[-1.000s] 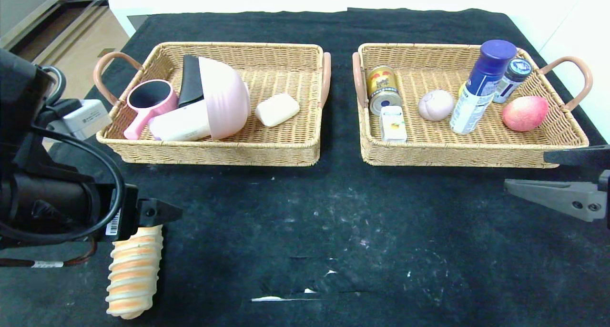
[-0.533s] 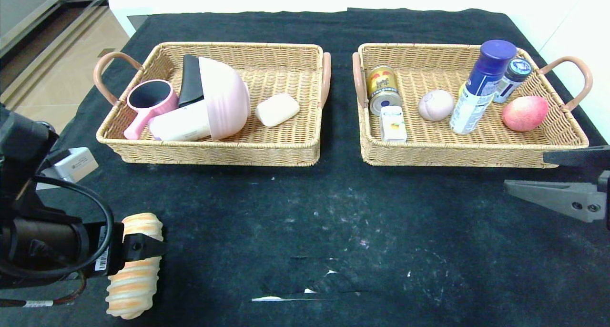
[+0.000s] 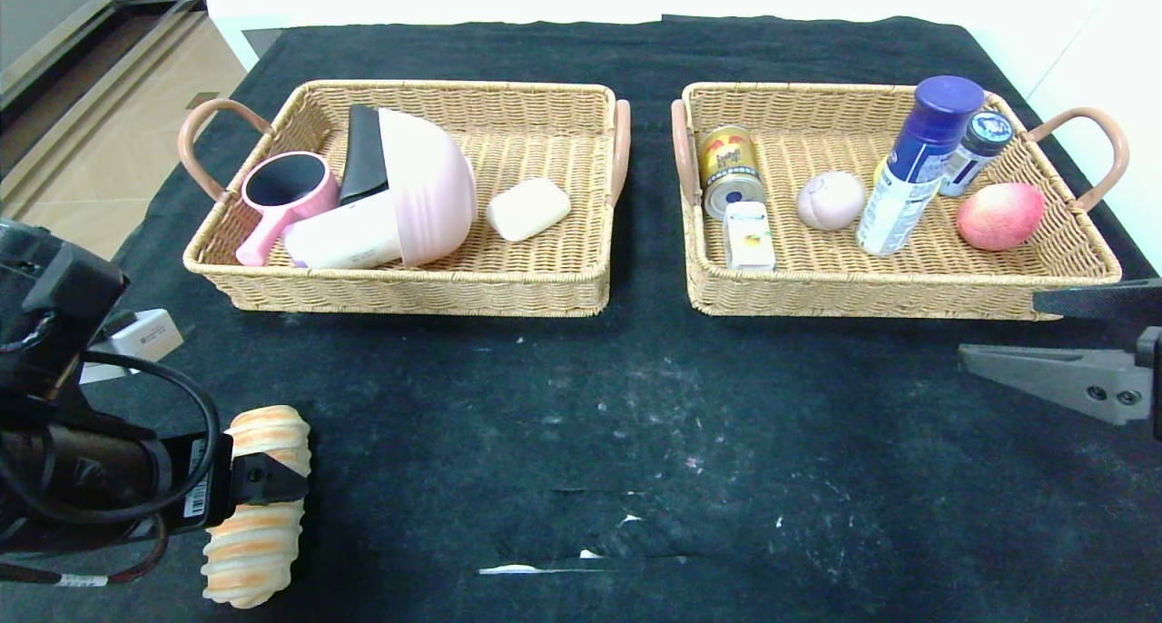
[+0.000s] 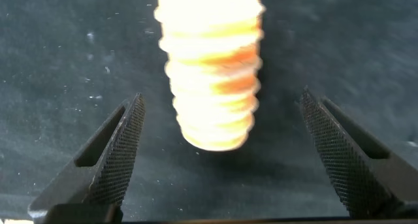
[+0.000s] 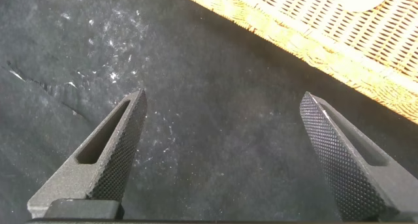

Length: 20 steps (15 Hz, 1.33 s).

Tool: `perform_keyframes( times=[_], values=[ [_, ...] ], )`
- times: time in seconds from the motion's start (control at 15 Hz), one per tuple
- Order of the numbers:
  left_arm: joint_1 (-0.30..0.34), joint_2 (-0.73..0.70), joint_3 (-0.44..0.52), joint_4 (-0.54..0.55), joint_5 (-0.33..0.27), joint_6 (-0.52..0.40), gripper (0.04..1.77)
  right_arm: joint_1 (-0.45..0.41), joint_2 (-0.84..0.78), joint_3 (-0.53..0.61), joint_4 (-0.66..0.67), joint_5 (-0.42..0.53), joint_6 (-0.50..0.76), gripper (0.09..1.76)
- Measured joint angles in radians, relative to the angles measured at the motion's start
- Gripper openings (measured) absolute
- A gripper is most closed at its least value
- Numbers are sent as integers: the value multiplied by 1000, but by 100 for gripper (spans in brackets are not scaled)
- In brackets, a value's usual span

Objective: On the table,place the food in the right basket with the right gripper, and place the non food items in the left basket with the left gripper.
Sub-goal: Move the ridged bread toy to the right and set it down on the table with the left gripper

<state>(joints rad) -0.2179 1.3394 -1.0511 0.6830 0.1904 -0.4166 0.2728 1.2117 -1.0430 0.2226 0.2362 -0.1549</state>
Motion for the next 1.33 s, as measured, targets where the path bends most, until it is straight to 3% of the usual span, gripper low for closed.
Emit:
perform_keyframes(
  times=[0.33, 0.87, 1.13, 1.33],
  values=[
    [37, 65, 0, -36, -2, 0, 172, 0, 0, 0, 0, 0, 0, 171],
    [41, 119, 18, -57, -16, 0, 172, -1, -1, 0, 0, 0, 0, 171],
    [41, 122, 20, -57, -17, 0, 107, -2, -2, 0, 0, 0, 0, 171],
    [41, 123, 24, -57, -17, -1, 79, -2, -2, 0, 0, 0, 0, 171]
  ],
)
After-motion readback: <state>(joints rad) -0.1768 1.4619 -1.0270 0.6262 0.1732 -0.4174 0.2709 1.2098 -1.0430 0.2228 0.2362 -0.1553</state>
